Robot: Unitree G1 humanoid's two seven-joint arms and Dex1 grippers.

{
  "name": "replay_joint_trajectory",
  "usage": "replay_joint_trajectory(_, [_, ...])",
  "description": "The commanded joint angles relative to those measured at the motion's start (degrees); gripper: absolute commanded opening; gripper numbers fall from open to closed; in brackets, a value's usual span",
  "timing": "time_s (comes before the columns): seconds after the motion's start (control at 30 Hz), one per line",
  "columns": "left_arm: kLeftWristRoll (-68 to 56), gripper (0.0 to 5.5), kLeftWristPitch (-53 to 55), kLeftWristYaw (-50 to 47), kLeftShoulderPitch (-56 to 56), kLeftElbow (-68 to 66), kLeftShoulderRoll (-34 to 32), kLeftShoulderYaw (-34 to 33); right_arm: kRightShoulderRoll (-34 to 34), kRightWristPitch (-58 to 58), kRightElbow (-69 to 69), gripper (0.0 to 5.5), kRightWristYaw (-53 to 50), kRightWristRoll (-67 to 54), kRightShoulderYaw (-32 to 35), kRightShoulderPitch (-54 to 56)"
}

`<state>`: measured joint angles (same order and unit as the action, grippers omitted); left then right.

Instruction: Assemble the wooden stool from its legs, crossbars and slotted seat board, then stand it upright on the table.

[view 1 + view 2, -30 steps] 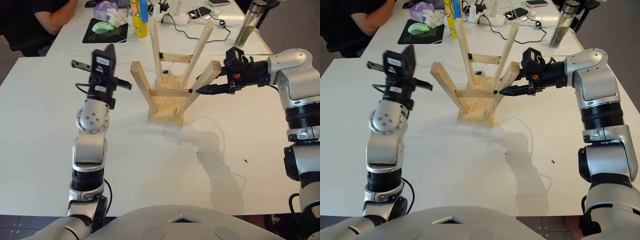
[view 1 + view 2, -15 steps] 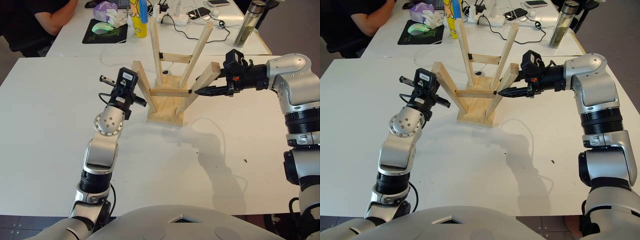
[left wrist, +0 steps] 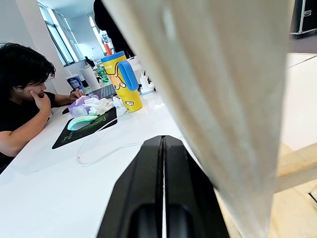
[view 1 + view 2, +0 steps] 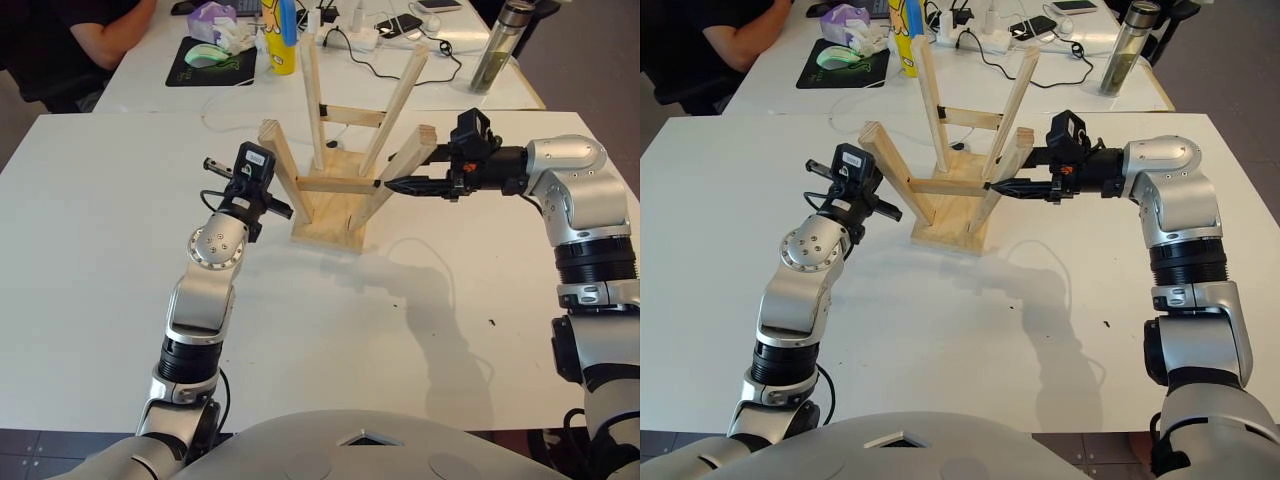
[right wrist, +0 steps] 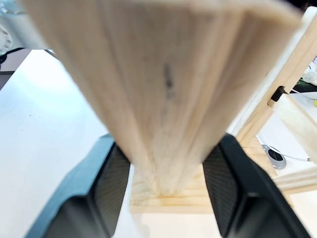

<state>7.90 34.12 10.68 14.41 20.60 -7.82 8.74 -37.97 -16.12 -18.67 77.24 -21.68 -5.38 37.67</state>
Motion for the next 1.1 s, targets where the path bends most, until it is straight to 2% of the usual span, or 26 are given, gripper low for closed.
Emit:
replay_joint_trajectory(0.03, [-0.84,0.00,-0.38,1.06,0.81,-1.22,-0.82,-0.31,1.14,-0.55,-2.35,2.07,-3.13,2.80,-1.02,-5.00])
replay_joint_trajectory(0.4, [-1.99,0.00,-1.14,1.45,-0.39,-2.51,-2.16,-1.19,2.12,0.74,0.35,2.07,-8.65,-0.62,5.01,-10.14])
replay_joint_trajectory(0.43, [-2.09,0.00,-1.20,1.48,-0.42,-2.62,-2.27,-1.28,2.47,0.41,0.99,2.43,-9.01,-1.07,5.17,-10.66])
replay_joint_trajectory(0.67, [-2.42,0.00,-1.46,1.66,-0.52,-3.31,-2.28,-0.42,3.69,-1.55,4.28,3.48,-10.00,-1.78,5.38,-11.07])
replay_joint_trajectory(0.83, [-0.93,0.00,-3.73,1.75,-2.59,-8.61,-4.77,-0.53,1.48,-1.11,7.12,3.48,-14.01,2.26,5.02,-17.83])
replay_joint_trajectory(1.0, [0.28,0.00,-8.21,2.87,-0.96,-20.97,-7.10,0.97,9.59,0.15,6.61,3.48,-29.15,8.50,2.46,-27.31])
replay_joint_trajectory(1.1, [0.36,0.00,-11.50,3.27,1.96,-28.52,-6.59,1.64,18.43,0.83,4.59,3.22,-39.40,9.46,2.62,-29.38])
